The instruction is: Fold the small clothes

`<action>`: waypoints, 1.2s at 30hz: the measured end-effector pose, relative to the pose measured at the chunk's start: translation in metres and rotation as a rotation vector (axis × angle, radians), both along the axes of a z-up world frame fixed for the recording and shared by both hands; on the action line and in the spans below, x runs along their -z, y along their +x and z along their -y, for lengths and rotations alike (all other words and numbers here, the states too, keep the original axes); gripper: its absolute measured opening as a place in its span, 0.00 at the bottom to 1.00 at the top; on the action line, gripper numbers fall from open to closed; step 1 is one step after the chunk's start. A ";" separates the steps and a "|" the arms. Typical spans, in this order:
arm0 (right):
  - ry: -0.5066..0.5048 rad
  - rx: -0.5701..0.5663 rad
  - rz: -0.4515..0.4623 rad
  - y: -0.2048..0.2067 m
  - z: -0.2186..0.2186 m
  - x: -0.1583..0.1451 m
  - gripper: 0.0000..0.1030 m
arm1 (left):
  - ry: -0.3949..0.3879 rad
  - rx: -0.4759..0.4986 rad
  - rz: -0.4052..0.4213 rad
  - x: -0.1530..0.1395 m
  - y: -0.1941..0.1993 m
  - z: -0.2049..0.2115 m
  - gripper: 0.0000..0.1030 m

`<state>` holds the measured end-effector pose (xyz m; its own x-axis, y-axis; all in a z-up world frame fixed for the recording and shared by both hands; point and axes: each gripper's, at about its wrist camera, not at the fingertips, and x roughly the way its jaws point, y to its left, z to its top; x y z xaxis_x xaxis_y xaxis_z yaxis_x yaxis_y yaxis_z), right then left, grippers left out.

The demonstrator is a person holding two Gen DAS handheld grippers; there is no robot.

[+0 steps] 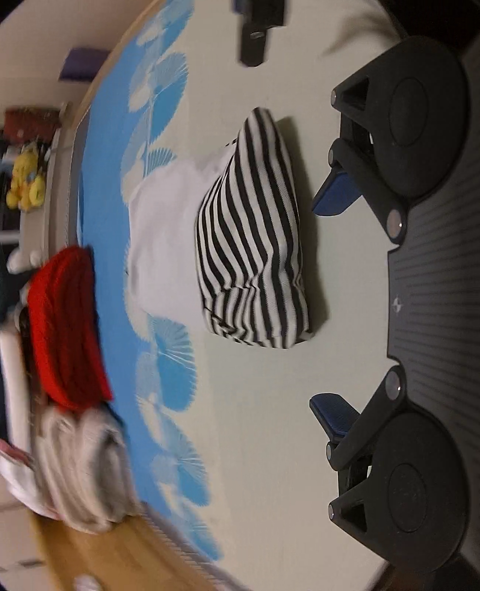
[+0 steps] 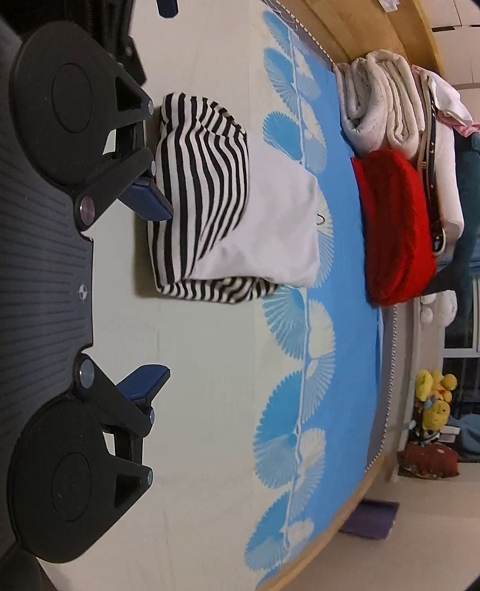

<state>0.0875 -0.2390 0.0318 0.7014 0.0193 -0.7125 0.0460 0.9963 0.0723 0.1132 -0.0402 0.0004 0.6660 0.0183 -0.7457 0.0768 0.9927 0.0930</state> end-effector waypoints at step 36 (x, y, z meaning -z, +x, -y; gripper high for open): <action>-0.058 -0.083 0.047 0.008 -0.050 0.002 0.83 | -0.128 -0.052 0.041 -0.011 -0.002 -0.007 0.99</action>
